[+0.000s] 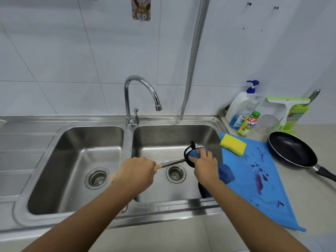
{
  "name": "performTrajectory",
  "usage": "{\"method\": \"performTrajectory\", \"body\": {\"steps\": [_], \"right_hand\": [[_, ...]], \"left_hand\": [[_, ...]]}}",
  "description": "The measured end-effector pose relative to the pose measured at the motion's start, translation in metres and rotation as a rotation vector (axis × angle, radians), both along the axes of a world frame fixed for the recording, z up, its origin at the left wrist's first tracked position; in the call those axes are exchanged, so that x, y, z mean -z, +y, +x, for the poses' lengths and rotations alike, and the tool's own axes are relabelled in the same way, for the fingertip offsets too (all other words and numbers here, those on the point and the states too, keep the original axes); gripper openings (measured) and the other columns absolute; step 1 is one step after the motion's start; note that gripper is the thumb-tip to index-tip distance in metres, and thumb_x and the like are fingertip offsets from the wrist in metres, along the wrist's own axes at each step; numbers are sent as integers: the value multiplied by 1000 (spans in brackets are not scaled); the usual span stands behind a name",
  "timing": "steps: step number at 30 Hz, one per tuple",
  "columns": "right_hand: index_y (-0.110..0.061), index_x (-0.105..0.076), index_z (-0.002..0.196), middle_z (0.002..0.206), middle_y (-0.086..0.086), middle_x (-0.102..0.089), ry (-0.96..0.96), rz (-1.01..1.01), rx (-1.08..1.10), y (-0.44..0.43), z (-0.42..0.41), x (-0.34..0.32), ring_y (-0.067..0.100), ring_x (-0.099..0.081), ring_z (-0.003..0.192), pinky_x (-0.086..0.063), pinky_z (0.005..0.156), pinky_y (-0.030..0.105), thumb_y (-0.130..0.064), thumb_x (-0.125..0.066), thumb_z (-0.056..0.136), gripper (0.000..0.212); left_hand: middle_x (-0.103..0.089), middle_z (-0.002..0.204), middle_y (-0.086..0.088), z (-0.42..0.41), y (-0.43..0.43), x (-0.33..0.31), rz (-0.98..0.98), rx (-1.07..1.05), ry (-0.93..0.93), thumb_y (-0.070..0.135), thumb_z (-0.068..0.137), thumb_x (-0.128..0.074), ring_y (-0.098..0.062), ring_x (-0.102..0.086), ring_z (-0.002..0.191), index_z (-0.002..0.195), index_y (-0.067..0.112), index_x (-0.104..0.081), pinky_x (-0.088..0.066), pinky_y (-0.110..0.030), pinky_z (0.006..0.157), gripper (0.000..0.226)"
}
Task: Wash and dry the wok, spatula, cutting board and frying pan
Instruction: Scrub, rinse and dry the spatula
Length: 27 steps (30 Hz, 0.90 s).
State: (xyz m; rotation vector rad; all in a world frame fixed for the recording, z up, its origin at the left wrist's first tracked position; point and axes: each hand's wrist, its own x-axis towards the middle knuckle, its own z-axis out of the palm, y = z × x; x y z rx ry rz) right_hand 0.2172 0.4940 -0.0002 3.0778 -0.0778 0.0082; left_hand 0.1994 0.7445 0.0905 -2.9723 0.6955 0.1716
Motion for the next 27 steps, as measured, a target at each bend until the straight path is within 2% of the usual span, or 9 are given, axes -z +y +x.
{"method": "performTrajectory", "body": {"steps": [4,8,12,15,18,21,23,24,27], "right_hand": [[-35,-66,119,137,8,-45,-24,-54,-13,-20,-13,7,33,-45,114,-40,88,40,-7,-63,80,48],[-35,-77,91,112,6,-61,-7,-147,-87,-1,-15,13,30,-57,93,-49,69,38,-13,-86,49,48],[-30,-69,116,139,8,-44,47,-142,-180,8,-14,18,34,-45,118,-42,90,42,-9,-68,77,44],[-28,-71,112,141,6,-43,85,-233,-163,-11,-17,15,33,-37,117,-39,89,40,-13,-63,81,35],[-32,-65,120,142,4,-36,105,-167,9,-25,-12,6,30,-32,118,-35,91,36,-11,-55,87,40],[-31,-61,123,138,4,-41,-103,95,257,-17,-1,-20,29,-38,118,-36,92,36,-8,-52,89,42],[-27,-61,124,131,6,-48,-328,280,308,-8,7,-34,30,-43,114,-40,90,38,-9,-53,91,38],[-26,-59,128,132,7,-50,-359,345,289,-4,10,-38,30,-43,115,-41,92,39,-15,-52,94,37],[-34,-39,145,155,6,-28,-59,369,155,10,17,-34,33,-30,133,-30,109,44,-42,-45,98,48]], "left_hand": [[-55,74,6,-2,9,9,-9,-20,24,39,103,-37,-11,-54,63,100,21,-60,-47,-25,65,29],[-60,75,4,2,6,10,-2,-12,31,40,103,-38,-12,-55,63,96,20,-62,-52,-27,67,32],[-59,70,5,4,10,14,-69,-74,96,45,102,-38,-10,-58,62,82,21,-60,-52,-24,66,38],[-60,69,5,3,20,24,-116,-135,177,49,101,-39,-10,-61,64,77,21,-60,-52,-23,66,42],[-61,68,6,4,29,28,-160,-155,200,53,100,-39,-10,-60,63,76,22,-61,-44,-19,57,45],[-59,69,7,13,32,27,-130,-126,148,52,100,-39,-9,-57,62,77,22,-60,-39,-19,56,43],[-58,70,7,15,31,25,-90,-97,137,49,101,-41,-8,-55,62,80,23,-59,-38,-20,58,38],[-58,70,8,15,29,25,-89,-73,141,49,101,-40,-8,-55,63,82,25,-59,-40,-21,59,36],[-54,67,9,12,23,17,-109,34,70,50,102,-36,-11,-55,63,88,27,-58,-47,-25,62,35]]}}
